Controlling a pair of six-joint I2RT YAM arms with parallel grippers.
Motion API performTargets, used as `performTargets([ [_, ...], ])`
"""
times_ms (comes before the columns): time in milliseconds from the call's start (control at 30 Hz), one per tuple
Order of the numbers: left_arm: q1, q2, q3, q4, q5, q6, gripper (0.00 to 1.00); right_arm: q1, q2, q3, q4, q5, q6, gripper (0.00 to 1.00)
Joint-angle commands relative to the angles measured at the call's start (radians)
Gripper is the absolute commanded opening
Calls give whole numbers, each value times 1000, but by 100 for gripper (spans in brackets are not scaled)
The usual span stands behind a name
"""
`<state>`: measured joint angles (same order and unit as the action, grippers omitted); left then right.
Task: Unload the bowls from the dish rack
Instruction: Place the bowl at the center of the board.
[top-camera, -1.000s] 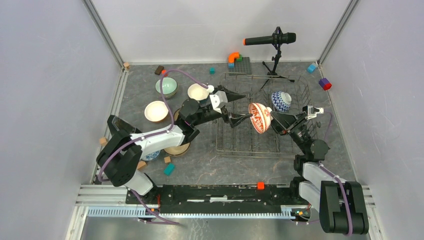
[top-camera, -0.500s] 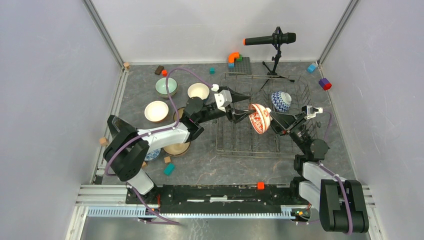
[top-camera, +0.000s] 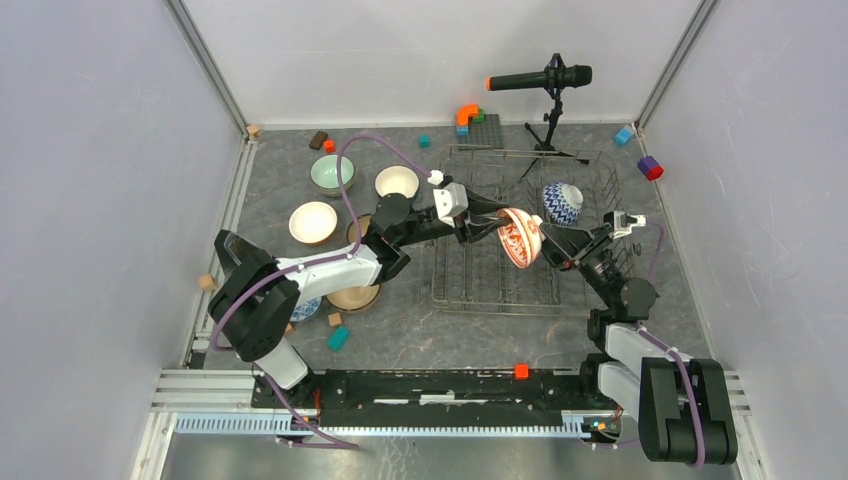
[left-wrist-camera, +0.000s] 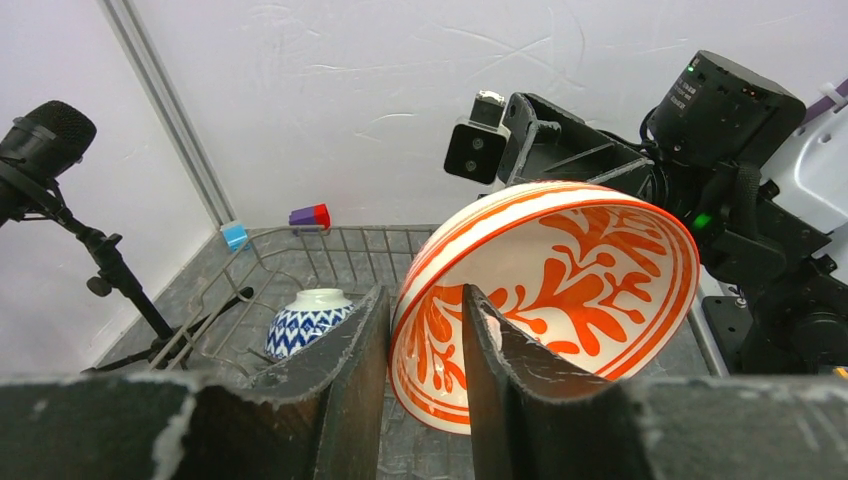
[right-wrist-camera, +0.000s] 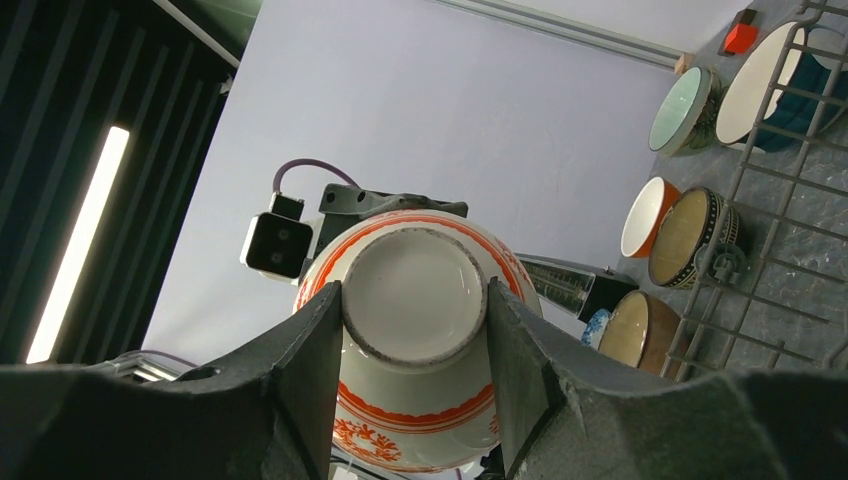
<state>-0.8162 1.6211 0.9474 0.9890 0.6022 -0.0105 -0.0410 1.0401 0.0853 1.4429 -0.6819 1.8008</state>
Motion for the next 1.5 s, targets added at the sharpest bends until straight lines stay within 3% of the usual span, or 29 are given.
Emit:
performTargets([
  [0,-20,-4,39,-20,21,63,38,4,-9,16,94,-4,1,0],
  [267,-41,-1,41,-50,3,101,29,6,-12,15,90,-11,-1,0],
  [500,-52,-4,39,-60,-13,110,12,6,-23,6,83,-7,-1,0],
  [567,-54,-6,39,-66,-21,115,3,6,-25,4,80,-7,1,0],
  [700,-58,-10,37,-78,-44,115,2,6,-28,-1,78,-4,5,2],
  [900,-60,-17,53,-140,-58,98,2,6,-36,-1,63,-5,5,33],
  [1267,-66,-43,28,-104,-63,78,2,6,-45,2,51,-5,4,77],
  [1467,-67,-53,15,-80,-64,73,2,6,-48,1,42,-7,3,90],
])
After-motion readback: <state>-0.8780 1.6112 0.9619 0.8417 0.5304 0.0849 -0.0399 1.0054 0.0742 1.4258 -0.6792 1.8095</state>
